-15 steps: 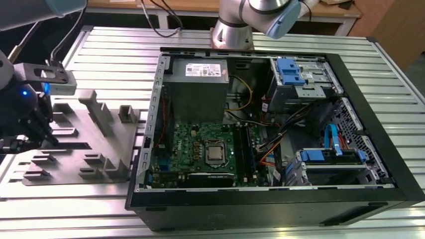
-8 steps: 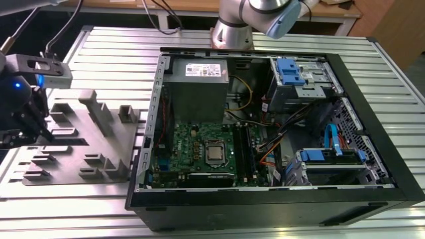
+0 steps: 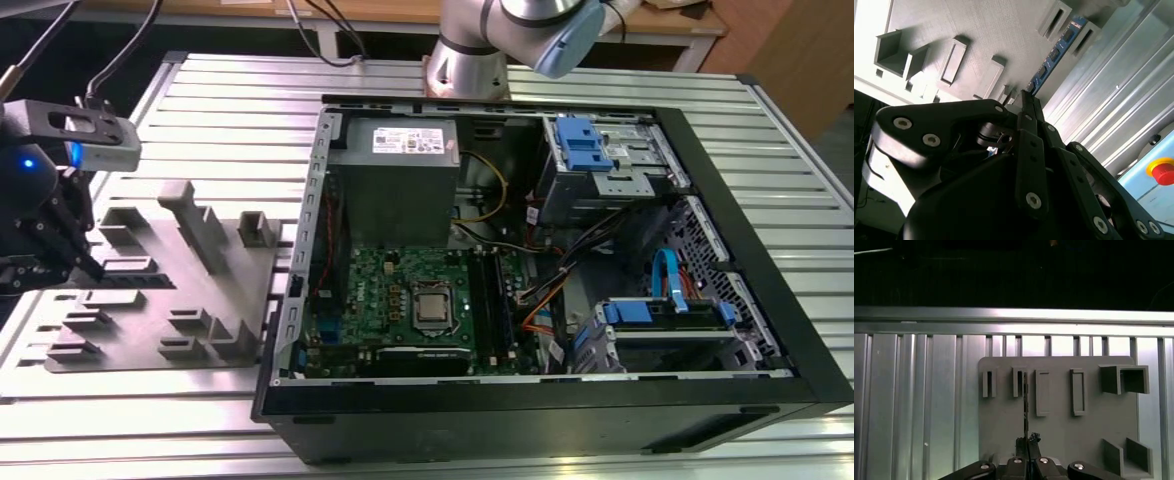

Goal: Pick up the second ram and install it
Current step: 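Pick up the second ram and move it above second insertion slot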

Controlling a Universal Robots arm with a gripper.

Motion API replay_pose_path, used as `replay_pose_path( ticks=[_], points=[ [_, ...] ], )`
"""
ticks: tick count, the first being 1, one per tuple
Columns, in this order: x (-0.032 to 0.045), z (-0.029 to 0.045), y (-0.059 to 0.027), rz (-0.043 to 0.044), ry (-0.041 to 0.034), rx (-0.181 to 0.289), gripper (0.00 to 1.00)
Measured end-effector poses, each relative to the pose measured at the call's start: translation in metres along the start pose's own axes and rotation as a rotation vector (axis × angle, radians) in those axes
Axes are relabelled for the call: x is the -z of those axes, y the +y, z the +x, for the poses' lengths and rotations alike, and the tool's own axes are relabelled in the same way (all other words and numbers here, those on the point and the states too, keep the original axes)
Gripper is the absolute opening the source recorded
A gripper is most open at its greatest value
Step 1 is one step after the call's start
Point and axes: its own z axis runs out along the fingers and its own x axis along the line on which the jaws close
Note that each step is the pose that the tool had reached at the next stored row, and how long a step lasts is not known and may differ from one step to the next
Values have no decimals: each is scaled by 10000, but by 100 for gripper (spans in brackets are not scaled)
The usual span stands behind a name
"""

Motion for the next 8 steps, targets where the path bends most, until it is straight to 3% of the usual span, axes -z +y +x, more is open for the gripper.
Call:
replay_pose_path(
  ticks=[8],
  points=[
    [29,-1,2,-4,4,-1,8]
  ],
)
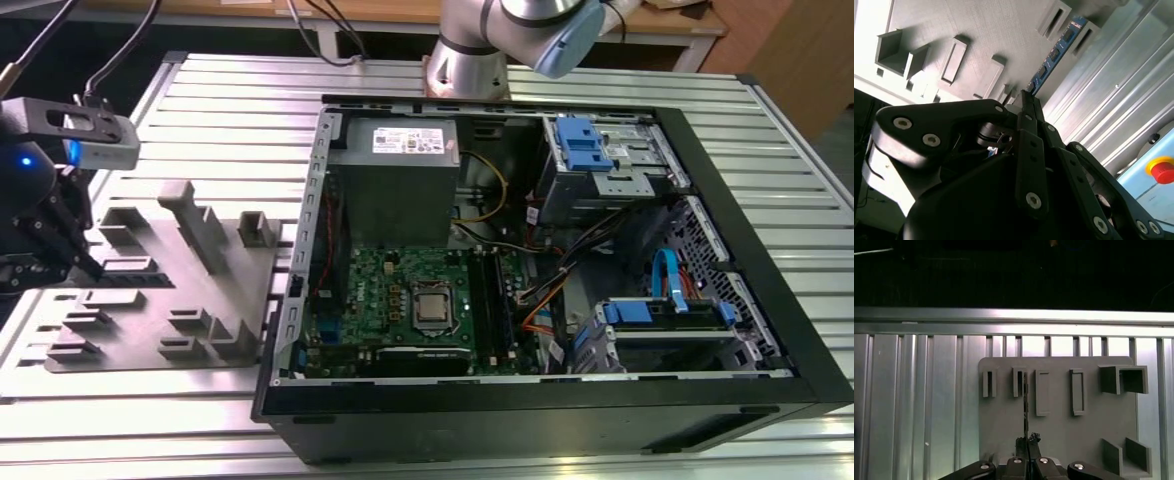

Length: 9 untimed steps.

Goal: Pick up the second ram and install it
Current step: 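Pick up the second ram and move it above second insertion slot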

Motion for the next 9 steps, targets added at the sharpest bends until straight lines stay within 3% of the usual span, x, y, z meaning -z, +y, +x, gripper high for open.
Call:
replay_pose_path(
  ticks=[9],
  points=[
    [156,-6,7,2,-2,0,8]
  ],
)
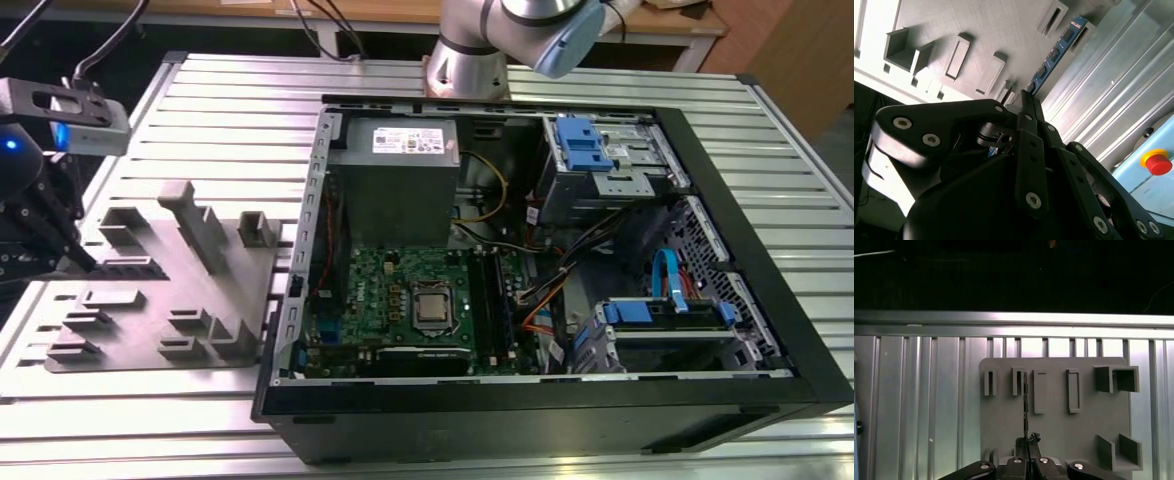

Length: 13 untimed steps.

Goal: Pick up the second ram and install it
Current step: 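Pick up the second ram and move it above second insertion slot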

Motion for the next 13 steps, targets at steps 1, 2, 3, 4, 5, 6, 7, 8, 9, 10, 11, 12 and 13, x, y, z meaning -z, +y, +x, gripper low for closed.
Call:
replay_pose_path(
  ticks=[1,2,3,4,5,6,7,8,9,10,11,12,13],
  points=[
    [18,-1,1,0,0,-1,8],
    [34,-1,2,0,-1,0,8],
    [49,-2,3,0,-1,0,8],
    [65,-2,3,-1,-2,0,8],
    [78,-3,4,0,-3,0,8],
    [91,-3,4,0,-4,0,8],
    [101,-4,5,1,-4,0,8],
    [112,-4,5,-1,-4,0,8],
    [121,-4,6,0,-5,0,8],
    [131,-5,6,-1,-6,0,8],
    [141,-5,7,0,-7,0,8],
    [152,-5,7,0,-8,0,8],
    [163,-6,8,0,-9,0,8]
  ],
)
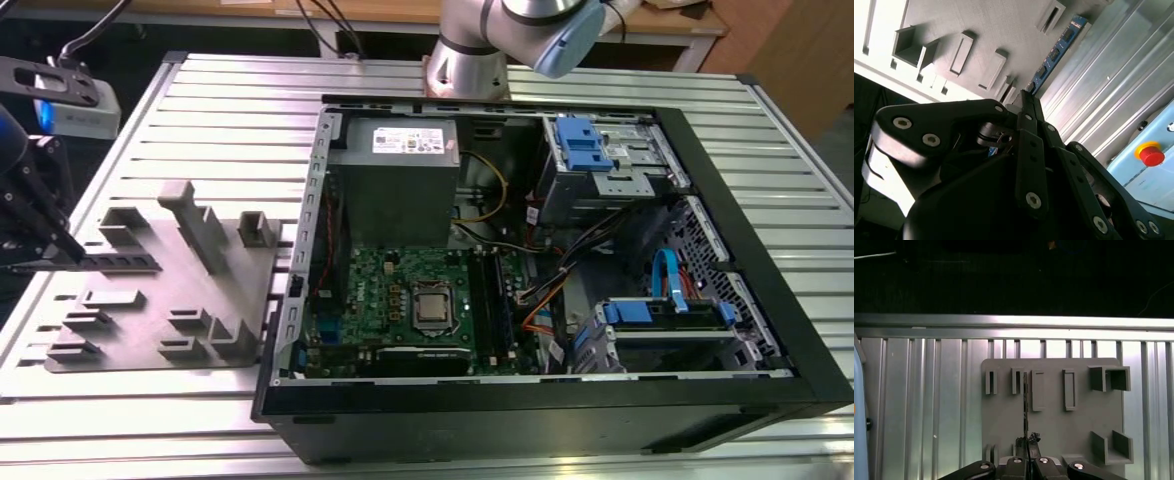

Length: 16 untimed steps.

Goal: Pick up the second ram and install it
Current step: 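Pick up the second ram and move it above second insertion slot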

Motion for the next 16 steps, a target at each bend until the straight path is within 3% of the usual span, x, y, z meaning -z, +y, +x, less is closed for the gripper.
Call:
replay_pose_path(
  ticks=[16],
  points=[
    [217,-8,9,0,-21,2,8]
  ],
)
